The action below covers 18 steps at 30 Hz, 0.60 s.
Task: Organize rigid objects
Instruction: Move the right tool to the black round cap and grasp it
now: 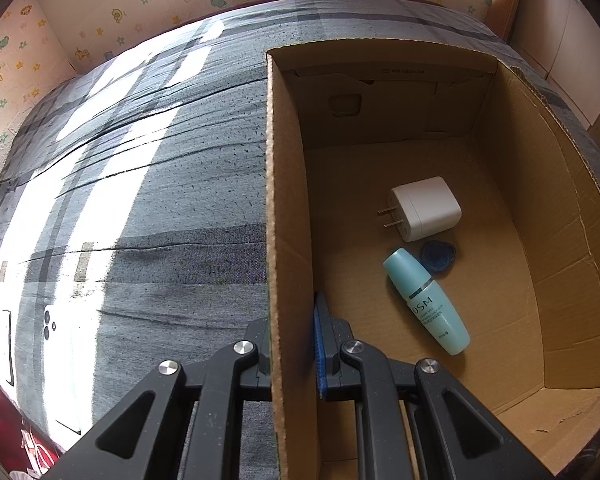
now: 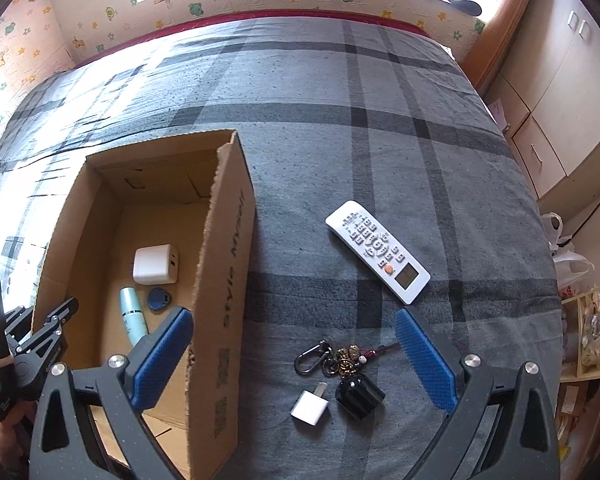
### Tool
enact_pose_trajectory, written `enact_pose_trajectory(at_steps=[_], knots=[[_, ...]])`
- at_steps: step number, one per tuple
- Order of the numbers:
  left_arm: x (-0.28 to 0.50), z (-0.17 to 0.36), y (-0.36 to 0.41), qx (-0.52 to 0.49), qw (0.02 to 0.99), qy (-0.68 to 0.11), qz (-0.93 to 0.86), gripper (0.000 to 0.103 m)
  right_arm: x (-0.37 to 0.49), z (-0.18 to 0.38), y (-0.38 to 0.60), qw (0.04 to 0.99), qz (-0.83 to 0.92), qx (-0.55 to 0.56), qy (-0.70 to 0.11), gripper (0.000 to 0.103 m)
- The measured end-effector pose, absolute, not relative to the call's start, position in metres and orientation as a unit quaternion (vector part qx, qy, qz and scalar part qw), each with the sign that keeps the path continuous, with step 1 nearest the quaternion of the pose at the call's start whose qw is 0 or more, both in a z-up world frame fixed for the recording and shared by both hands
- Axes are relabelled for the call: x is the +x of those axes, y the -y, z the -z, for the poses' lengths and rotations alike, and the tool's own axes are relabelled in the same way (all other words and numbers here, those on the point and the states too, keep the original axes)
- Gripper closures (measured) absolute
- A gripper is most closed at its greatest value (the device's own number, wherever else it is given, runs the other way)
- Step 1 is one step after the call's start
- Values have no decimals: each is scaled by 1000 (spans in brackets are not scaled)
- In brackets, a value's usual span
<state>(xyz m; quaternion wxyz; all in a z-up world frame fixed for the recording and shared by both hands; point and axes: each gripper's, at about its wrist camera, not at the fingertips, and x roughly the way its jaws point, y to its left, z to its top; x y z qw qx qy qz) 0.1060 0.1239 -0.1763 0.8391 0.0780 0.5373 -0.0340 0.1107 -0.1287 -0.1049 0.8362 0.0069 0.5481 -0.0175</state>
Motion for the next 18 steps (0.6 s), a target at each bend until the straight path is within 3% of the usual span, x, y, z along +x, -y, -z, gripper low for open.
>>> enact_pose_trajectory(at_steps=[18], knots=[[106,177,-125,79,839,-537,34,90,87,169,198,803,84,55,-587,0]])
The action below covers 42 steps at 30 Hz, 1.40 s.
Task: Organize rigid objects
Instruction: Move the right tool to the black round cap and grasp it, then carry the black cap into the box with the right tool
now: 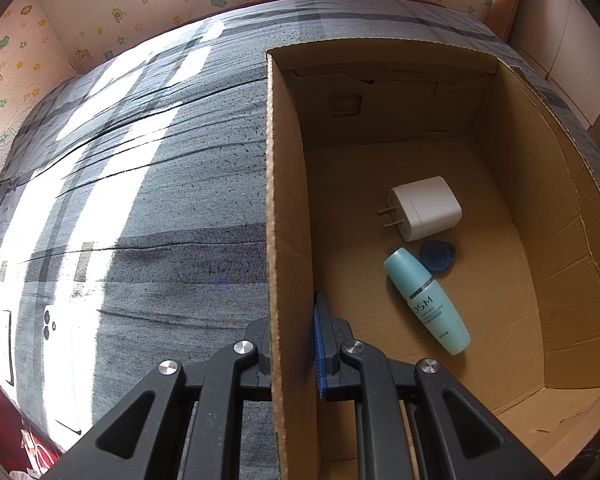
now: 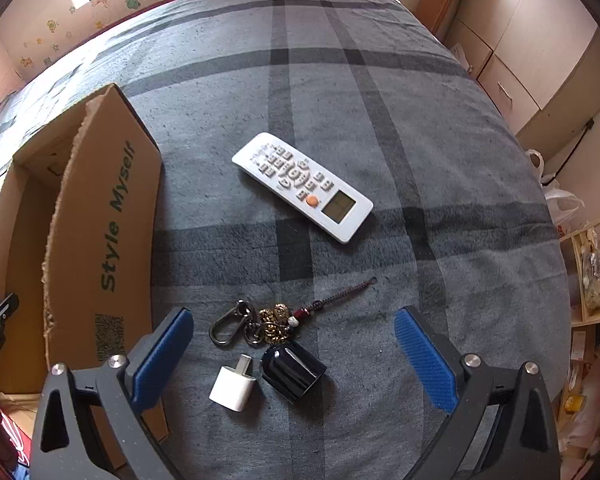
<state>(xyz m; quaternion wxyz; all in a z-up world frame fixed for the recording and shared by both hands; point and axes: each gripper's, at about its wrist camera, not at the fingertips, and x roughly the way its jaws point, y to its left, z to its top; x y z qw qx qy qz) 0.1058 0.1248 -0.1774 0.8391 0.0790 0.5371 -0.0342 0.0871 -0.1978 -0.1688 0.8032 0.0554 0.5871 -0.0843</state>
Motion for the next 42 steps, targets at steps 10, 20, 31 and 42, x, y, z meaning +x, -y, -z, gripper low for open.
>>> enact_pose_trajectory(at_steps=[10,20,31,42], knots=[[105,179,-124,82,839,-537,33,90,69,208,207,778,93,84,-616,0],[105,178,-124,82,839,-536,33,90,66,219,212,767,93,97,-628,1],[105,178,-123,84,839,-536,32,90,70,224,209,751,80,112,-646,50],[104,177,-122,85,839,-537,32,90,67,210,199,762,82,89,-636,50]])
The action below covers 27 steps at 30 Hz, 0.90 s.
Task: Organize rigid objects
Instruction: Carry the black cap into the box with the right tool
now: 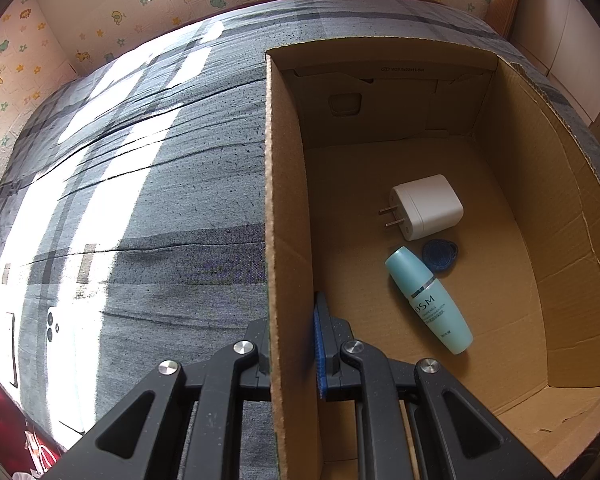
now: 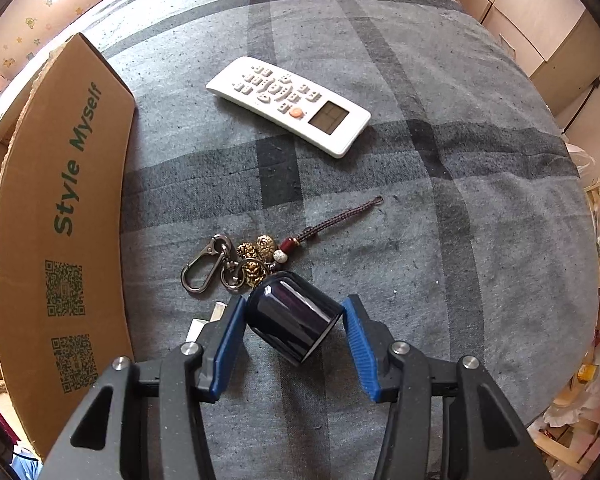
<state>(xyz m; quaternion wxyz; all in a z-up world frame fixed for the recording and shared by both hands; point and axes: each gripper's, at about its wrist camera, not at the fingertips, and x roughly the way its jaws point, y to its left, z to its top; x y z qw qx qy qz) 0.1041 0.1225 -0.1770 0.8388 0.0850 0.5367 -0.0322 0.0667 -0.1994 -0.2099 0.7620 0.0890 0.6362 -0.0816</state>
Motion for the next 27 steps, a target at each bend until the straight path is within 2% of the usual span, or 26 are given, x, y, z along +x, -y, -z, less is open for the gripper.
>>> enact_pose_trajectory(at_steps=[27], knots=[[105,177,-123,85,839,-537,32,90,80,110,157,822,34,21,-568,50]])
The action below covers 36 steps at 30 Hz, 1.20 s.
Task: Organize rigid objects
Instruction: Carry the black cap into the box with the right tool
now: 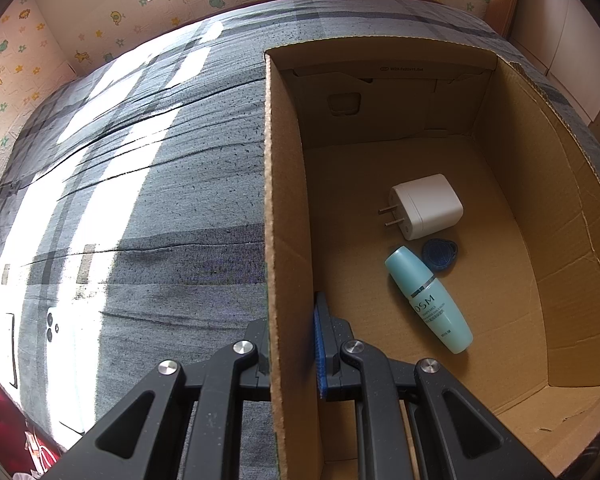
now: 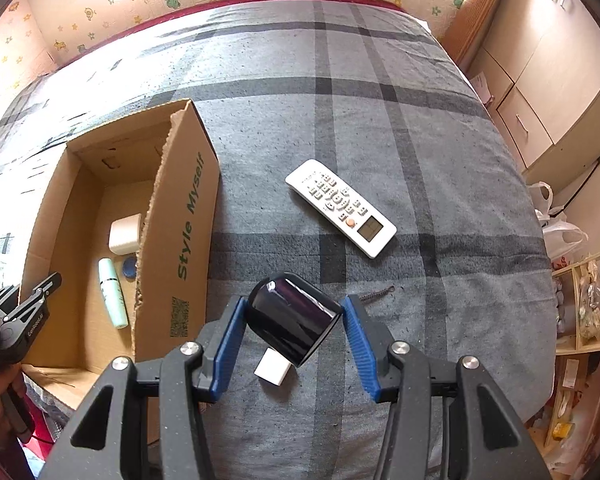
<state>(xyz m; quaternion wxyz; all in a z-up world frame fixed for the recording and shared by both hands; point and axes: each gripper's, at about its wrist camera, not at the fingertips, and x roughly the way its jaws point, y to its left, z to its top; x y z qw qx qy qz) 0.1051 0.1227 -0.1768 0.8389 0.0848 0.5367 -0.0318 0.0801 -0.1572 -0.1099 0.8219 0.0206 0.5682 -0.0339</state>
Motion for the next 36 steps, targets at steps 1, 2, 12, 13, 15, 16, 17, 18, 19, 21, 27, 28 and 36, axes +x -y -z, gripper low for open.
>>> enact_pose_trajectory(at_steps=[1,2,12,13,15,16,17,18,19,21,27,28,36], knots=[[105,177,-122,85,839,-537,32,90,81,107,155,824,32,20,-565,50],[105,177,-122,85,839,-537,32,90,82,104,152,826,29,18,-562,50],[105,178,-123,84,839,-537,32,90,92,81,122,840,4,-2,-542,50],[105,178,-123,84,839,-537,32,90,93,80,119,841,1,-3,-541,50],[105,178,-124,84,839,-537,32,90,94,78,113,842,-4,-6,-539,50],[105,178,-124,83,839,-537,32,90,95,78,110,843,-8,-7,-538,50],[105,178,-124,83,839,-536,32,90,96,77,106,843,-11,-9,-538,50],[105,178,-124,83,839,-537,32,90,98,77,102,843,-15,-11,-537,50],[105,178,-124,83,839,-536,32,90,99,77,98,844,-19,-15,-536,50],[105,178,-124,82,839,-537,33,90,101,78,88,844,-28,-22,-536,50],[105,179,-124,81,839,-537,33,90,110,80,60,844,-56,-32,-533,50],[105,179,-124,81,839,-537,33,90,111,81,56,843,-61,-33,-533,50],[104,178,-124,79,840,-536,34,90,121,100,19,833,-89,-51,-543,50]])
